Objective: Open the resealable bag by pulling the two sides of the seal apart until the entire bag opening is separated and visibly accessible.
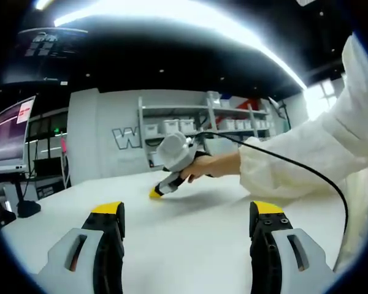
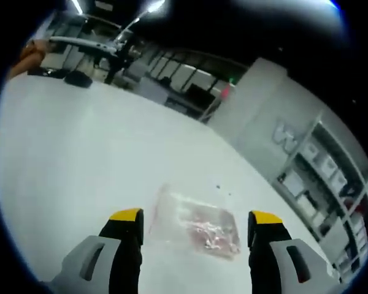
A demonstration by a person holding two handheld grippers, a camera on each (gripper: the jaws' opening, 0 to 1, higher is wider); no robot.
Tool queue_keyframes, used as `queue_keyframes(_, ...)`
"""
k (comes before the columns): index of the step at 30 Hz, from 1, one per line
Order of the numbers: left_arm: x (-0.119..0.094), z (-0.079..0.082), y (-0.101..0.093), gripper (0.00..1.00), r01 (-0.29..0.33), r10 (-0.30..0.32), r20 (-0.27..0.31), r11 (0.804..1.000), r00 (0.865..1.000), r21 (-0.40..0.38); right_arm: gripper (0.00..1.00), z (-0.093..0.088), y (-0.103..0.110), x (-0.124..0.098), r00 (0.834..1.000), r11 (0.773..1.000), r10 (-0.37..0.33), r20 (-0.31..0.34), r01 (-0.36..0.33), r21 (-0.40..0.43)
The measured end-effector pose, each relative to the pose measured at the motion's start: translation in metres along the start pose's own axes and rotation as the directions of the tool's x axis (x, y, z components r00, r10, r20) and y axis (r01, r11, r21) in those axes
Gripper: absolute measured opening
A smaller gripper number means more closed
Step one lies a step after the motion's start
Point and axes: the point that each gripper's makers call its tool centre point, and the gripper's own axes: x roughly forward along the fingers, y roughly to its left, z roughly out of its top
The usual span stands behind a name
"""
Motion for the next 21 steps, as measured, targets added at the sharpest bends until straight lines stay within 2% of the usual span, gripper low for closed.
queue_keyframes(21, 0.0004, 0.0033, -0.0006, 0.82, 0.004, -0.004, 0.009, 1.000, 1.000, -0.012, 0.52, -0.0040, 0.0043, 0.0063, 1.000, 0.997, 0.013, 0.026, -0.015, 0.078)
